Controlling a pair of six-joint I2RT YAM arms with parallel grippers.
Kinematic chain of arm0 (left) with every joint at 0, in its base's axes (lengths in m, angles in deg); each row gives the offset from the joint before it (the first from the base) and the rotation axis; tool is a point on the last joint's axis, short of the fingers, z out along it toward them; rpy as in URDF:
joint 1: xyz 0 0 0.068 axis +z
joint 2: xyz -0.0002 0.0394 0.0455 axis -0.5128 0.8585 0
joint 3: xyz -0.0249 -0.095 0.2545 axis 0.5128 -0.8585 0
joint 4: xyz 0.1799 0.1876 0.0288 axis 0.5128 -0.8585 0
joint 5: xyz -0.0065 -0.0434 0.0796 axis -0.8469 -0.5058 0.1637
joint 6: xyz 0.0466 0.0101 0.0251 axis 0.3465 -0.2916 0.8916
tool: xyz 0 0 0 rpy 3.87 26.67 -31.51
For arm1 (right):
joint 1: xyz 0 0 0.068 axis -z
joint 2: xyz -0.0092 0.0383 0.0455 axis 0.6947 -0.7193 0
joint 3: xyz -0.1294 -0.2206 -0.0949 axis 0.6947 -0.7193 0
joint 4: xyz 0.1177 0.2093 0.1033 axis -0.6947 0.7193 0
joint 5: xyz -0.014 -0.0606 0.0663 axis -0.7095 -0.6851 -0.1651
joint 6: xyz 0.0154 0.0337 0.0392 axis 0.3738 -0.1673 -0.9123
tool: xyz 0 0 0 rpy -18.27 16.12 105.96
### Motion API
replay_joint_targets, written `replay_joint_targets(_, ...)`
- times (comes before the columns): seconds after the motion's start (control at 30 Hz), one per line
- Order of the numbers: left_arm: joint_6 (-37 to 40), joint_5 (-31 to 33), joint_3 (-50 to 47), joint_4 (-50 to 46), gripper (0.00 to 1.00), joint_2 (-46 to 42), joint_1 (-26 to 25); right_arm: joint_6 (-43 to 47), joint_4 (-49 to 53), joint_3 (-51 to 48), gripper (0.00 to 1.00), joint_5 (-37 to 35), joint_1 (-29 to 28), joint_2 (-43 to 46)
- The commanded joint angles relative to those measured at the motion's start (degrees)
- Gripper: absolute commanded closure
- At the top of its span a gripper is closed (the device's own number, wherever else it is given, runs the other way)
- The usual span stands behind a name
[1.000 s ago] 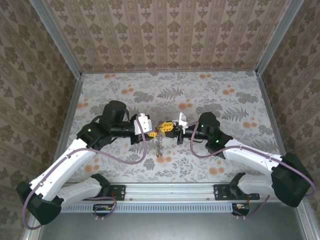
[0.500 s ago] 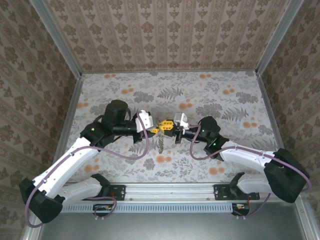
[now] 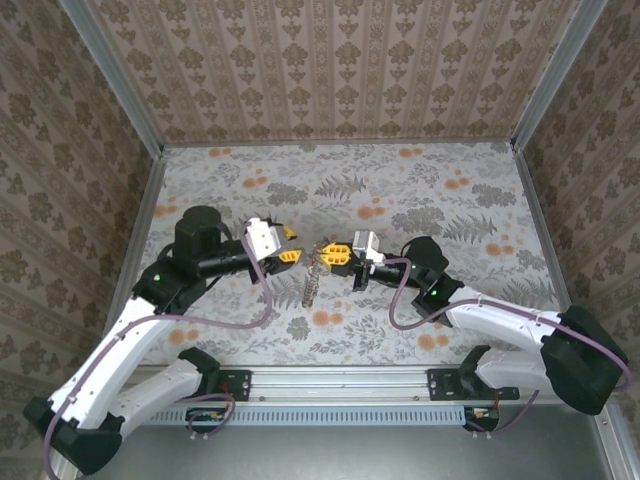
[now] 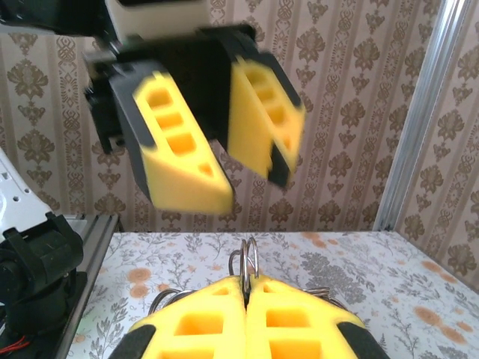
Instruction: Put the keys on the keyring
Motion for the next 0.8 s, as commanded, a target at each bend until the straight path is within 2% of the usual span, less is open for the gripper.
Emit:
replay_joint_targets(0.0, -3.4, -5.56, -0.42, 2.39, 0.64, 2.68, 0.42, 1.36, 0.3, 1.03, 1.0, 1.85, -0.29, 1.51)
replay_joint_targets(0.1, -5.35, -8.25, -1.21, 6.09, 0.65, 3.83, 0.06, 1.46, 0.38, 1.23, 1.0, 1.98, -0.37, 1.41)
replay_joint_targets(0.3, -5.41, -11.18, -1.06, 6.84, 0.69, 4.88, -0.65, 2.08, 1.0, 1.82, 1.0, 1.22, -0.46, 0.91)
replay_joint_targets(0.5, -4.8, -12.77, -1.14, 4.32, 0.75, 4.88, -1.01, 1.75, -0.12, 1.91, 1.0, 0.15, -0.64, 0.18)
replay_joint_targets(0.77, -4.01, -15.08, -1.97, 2.36, 0.78, 5.09, -0.99, 0.95, -1.83, 2.18, 1.0, -0.68, -0.6, -0.43)
